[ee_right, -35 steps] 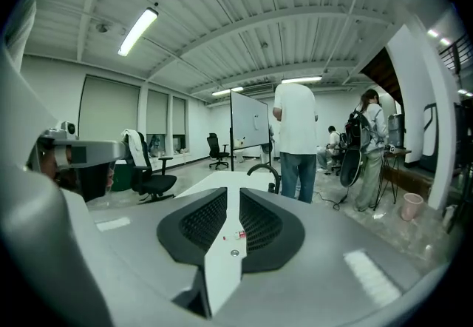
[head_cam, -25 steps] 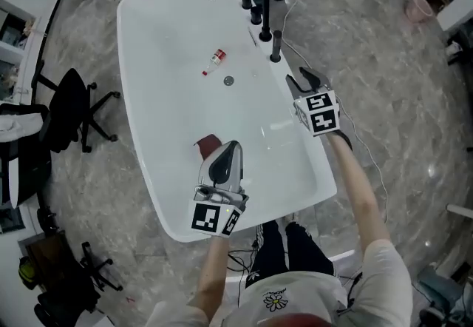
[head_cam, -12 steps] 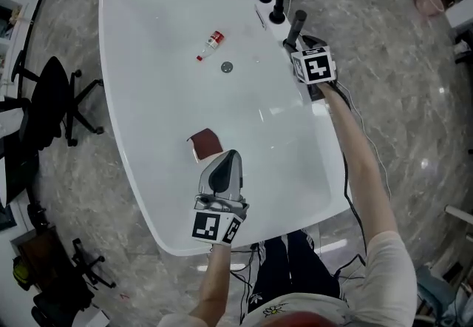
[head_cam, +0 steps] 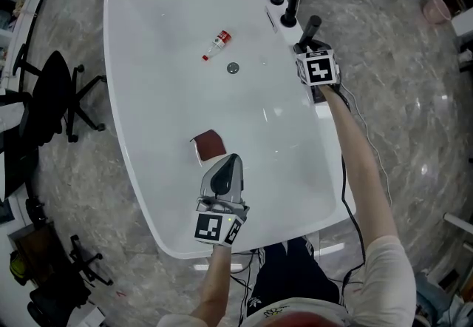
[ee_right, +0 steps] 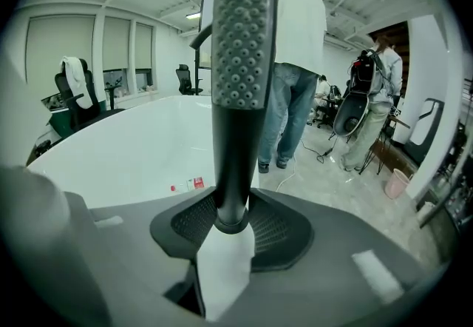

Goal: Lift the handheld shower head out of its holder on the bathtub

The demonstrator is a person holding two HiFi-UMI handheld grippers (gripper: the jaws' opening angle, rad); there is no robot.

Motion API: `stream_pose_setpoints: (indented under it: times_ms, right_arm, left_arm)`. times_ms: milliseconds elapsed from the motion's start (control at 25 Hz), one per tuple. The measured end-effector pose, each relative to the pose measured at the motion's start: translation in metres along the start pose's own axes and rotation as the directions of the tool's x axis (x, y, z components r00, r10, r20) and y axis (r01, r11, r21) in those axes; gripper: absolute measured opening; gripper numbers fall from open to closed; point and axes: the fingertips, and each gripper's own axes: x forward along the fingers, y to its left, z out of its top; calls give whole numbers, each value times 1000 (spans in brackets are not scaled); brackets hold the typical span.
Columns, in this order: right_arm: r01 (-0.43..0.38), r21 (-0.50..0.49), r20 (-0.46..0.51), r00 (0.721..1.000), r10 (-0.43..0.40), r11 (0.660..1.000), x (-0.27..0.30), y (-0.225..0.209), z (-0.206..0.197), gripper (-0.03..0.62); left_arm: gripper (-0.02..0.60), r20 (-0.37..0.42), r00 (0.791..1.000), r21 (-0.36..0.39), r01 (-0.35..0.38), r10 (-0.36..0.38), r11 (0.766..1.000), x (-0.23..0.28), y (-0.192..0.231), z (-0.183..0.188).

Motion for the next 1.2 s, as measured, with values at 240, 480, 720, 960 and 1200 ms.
stream_pose_setpoints:
  times_ms: [240,480,720,960,1200]
  right_arm:
    - [16,-4,-18,1000,-16,1000,-1,1,-3,155]
    - [38,59,133,990,-46,998,-20,-6,42,153]
    - [49,28,216,975,-54,998,-61,-5,111,153]
    - [47,-29,365,930,-33,998,-158,-1,217,153]
    - [75,-54,506,862,-37,996,-264,-6,329,152]
  left_arm:
    - [0,6,1000,-6,-1,1,1000,-3,4,0]
    - [0,40,999,-5,0,0,1000,-10,8,14]
    - [0,79,996,-1,-51,51,999,-29,12,44]
    - [0,159,987,11,-21,19,1000,-45,-12,104]
    - [0,287,957,82,8,-31,997,-50,-35,202]
